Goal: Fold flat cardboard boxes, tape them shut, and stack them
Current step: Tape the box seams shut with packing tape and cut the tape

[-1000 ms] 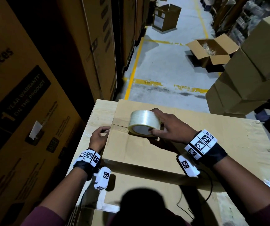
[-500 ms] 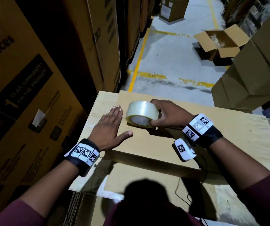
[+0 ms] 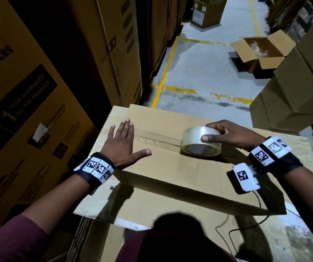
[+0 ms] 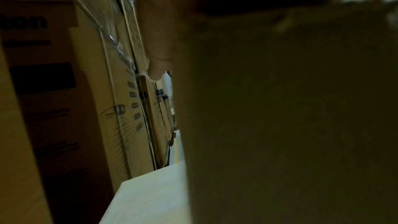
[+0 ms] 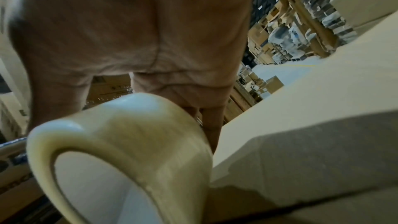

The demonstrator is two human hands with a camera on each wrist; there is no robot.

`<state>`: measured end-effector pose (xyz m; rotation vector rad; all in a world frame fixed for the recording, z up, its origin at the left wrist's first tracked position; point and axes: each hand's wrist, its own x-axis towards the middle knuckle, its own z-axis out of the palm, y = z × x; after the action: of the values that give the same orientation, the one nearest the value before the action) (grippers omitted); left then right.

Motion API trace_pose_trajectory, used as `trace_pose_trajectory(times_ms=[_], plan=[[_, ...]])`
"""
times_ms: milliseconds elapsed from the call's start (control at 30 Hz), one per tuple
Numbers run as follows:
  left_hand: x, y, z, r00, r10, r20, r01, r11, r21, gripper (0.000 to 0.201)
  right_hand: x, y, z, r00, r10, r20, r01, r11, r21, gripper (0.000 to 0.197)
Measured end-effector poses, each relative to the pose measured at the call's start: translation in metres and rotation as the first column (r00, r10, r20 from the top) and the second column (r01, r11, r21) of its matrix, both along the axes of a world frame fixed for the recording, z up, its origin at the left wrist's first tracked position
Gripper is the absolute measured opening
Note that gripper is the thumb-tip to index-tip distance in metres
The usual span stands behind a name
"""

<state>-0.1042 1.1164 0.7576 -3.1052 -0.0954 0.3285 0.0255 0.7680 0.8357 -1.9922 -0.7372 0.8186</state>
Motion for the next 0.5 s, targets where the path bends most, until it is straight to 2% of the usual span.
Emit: trace_pose_trajectory(times_ms=[133,300,400,500], plan=[[0.018,-0.025,-0.011,0.997,-0.076,0.018,0.076,0.997,-0.008,0.123,-0.006,-0.004,-0.005,0.999,-0.025,-0.022,0.026,0.999,0.033,0.04],[0.021,-0.025,-0.015,0.997,-0.08,0.01,0.08,0.997,0.021,0.12,-0.001,-0.02,0.0,0.992,-0.115,-0.059,0.118,0.992,0.052,0.047],[0.022,-0.026,-0.017,0.998,-0.065,0.018,0.064,0.998,0.027,0.121,0.003,-0.062,0.007,0.987,-0.16,-0.014,0.161,0.987,0.015,0.054],[0.023,-0.027,-0.019,0.999,-0.047,0.02,0.047,0.998,0.034,0.12,0.004,-0.122,0.012,0.959,-0.281,0.024,0.282,0.959,-0.011,0.063]])
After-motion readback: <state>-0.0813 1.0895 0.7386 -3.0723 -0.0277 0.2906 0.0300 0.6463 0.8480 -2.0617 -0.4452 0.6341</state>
